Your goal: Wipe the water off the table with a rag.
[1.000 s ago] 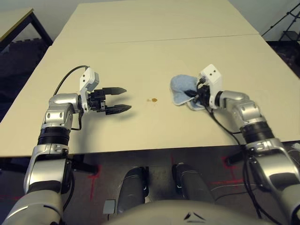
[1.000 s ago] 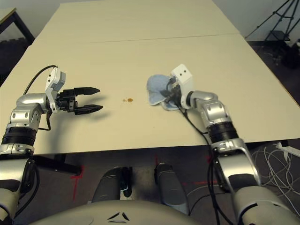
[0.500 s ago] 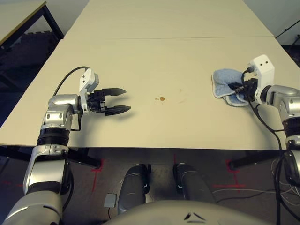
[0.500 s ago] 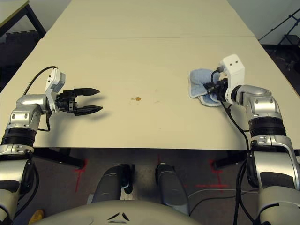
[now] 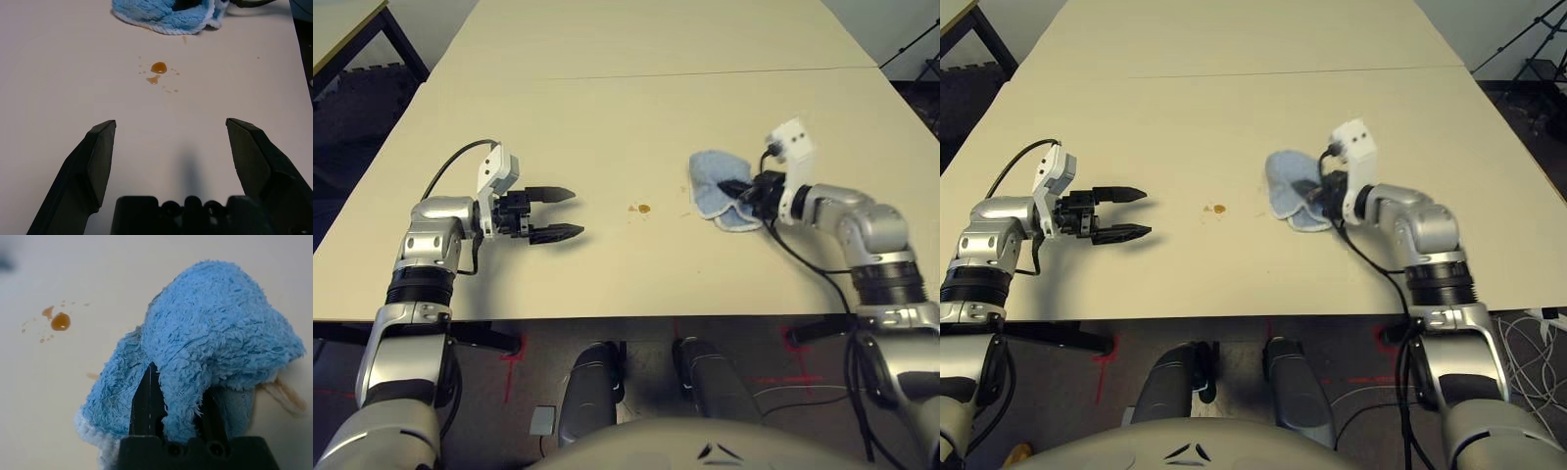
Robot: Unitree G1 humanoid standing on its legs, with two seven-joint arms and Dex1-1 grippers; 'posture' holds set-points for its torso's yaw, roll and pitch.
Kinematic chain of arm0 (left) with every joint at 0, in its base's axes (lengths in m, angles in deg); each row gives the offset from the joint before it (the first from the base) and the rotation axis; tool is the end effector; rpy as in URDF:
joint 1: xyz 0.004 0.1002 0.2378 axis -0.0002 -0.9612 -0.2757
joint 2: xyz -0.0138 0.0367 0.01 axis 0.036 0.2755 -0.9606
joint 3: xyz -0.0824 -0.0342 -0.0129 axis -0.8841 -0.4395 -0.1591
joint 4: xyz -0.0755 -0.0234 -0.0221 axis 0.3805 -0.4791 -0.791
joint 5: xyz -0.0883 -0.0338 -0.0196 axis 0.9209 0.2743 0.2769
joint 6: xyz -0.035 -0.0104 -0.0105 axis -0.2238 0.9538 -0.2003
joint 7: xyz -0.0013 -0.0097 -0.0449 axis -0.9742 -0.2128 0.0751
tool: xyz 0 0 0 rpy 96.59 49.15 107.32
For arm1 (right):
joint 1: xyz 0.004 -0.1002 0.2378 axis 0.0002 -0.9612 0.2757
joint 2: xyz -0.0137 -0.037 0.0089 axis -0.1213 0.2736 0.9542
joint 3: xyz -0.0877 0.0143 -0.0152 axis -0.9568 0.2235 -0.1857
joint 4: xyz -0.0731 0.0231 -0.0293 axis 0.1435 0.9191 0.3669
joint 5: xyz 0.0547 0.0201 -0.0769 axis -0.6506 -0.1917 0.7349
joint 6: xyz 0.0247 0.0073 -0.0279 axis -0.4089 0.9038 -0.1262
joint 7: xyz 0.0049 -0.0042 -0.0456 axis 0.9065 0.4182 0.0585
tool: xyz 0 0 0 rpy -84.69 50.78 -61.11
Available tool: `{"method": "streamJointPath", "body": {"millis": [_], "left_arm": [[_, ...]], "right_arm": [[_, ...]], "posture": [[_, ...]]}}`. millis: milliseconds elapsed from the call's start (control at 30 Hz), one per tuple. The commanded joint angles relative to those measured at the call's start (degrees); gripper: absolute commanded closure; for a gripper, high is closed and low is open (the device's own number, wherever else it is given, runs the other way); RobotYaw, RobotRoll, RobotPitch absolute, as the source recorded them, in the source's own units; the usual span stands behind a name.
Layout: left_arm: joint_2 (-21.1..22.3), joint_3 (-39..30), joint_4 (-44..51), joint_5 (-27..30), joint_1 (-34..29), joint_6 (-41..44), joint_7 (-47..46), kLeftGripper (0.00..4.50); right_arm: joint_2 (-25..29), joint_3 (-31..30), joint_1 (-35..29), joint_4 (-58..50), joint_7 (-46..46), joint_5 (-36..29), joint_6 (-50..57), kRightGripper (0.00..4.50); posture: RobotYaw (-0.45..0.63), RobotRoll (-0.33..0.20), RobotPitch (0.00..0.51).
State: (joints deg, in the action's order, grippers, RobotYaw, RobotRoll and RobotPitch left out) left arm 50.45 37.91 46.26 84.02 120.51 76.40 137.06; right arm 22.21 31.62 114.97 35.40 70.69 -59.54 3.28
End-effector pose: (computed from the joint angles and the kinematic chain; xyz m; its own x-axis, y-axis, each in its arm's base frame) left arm 0.2821 0.2887 0.1480 0.3189 -0.9030 -0.2879 0.9449 0.3265 0.0225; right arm 0.2842 -0.1841 0.1372 0.6603 0.6498 -0.3766 -0.6672 0.7377 0.1030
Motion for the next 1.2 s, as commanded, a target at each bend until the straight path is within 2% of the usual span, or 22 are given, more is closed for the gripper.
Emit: {"method": "streamJointPath", "body": {"millis": [33,300,800,1000,1200], "left_arm": [[0.62,0.66,1.00,0.00,-1.11,-0.28,0.55,0.00],[0.55,0.81,1.54,0.20,-1.41,0.00,0.43,0.00],[0.88,0.70,2.95,0.43,-2.37,0.77,0.43,0.00],[1.15,0.40,3.89,0.63,-3.30,1.05,0.20,0.00],[1.11,0.29,4.50,0.71,-3.62,1.34,-0.05,0.00]], "right_arm": [[-3.38,-5.03,-2.09,0.00,-0.01,1.21,0.29,4.48],[-11.38,-10.61,-1.28,1.50,0.83,3.34,-0.28,4.48],[-18.25,-19.39,-0.57,1.29,4.47,4.89,0.21,4.48],[-20.26,-21.36,-0.94,1.91,4.36,5.69,-0.13,4.48],[-18.18,-19.24,-0.21,2.82,3.96,6.28,-0.73,4.48]], "posture": [[-0.23,0.000,0.141],[-0.22,0.000,0.144],[-0.21,0.000,0.142],[-0.20,0.000,0.142],[-0.19,0.000,0.139]]}}
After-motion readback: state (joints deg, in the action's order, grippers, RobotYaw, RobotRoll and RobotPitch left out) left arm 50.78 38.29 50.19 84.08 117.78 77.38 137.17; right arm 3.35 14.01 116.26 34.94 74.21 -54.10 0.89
